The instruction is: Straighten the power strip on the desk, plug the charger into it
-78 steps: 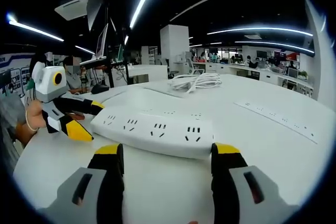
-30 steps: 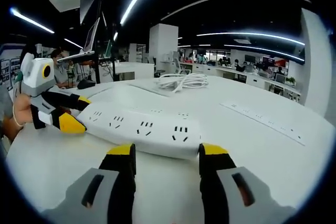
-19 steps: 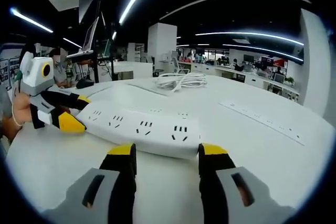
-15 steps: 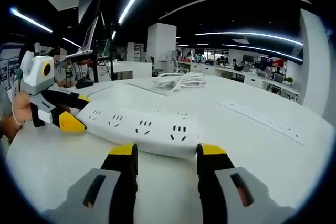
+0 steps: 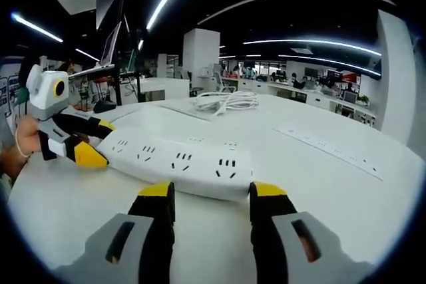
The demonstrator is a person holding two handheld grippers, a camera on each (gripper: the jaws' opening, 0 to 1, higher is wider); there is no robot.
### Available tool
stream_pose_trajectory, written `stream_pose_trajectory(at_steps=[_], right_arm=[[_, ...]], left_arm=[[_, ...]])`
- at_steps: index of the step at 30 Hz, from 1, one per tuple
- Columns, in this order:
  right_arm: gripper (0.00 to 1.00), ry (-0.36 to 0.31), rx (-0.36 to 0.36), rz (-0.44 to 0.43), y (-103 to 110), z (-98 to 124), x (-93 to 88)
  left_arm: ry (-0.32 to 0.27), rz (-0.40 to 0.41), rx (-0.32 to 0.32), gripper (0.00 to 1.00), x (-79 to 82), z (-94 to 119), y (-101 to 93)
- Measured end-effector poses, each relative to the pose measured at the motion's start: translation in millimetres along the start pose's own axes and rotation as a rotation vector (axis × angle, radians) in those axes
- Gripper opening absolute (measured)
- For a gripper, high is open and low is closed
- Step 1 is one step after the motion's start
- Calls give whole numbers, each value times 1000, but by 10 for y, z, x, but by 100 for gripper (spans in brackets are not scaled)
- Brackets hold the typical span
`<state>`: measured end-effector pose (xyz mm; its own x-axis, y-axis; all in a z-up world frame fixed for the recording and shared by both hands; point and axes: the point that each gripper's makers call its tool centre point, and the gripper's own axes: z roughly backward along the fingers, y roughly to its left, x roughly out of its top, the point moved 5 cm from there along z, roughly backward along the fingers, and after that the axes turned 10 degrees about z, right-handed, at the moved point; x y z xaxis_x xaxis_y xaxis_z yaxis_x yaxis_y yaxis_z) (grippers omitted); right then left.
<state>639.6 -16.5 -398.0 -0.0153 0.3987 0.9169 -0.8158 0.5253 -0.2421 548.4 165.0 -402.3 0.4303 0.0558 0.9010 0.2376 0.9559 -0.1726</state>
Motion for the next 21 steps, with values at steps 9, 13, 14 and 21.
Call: stream_pose_trajectory(at_steps=[9, 13, 14, 21], right_arm=[[44, 13, -11, -8, -14, 9, 1], [44, 14, -20, -13, -48, -1, -4], [43, 14, -23, -13, -53, -1, -5], [42, 19, -38, -20, -98, 5, -17]], left_arm=[[6, -16, -14, 44, 2, -2, 3], [6, -27, -25, 43, 3, -3, 6], [6, -28, -27, 43, 3, -4, 8], [5, -34, -47, 43, 7, -17, 18]])
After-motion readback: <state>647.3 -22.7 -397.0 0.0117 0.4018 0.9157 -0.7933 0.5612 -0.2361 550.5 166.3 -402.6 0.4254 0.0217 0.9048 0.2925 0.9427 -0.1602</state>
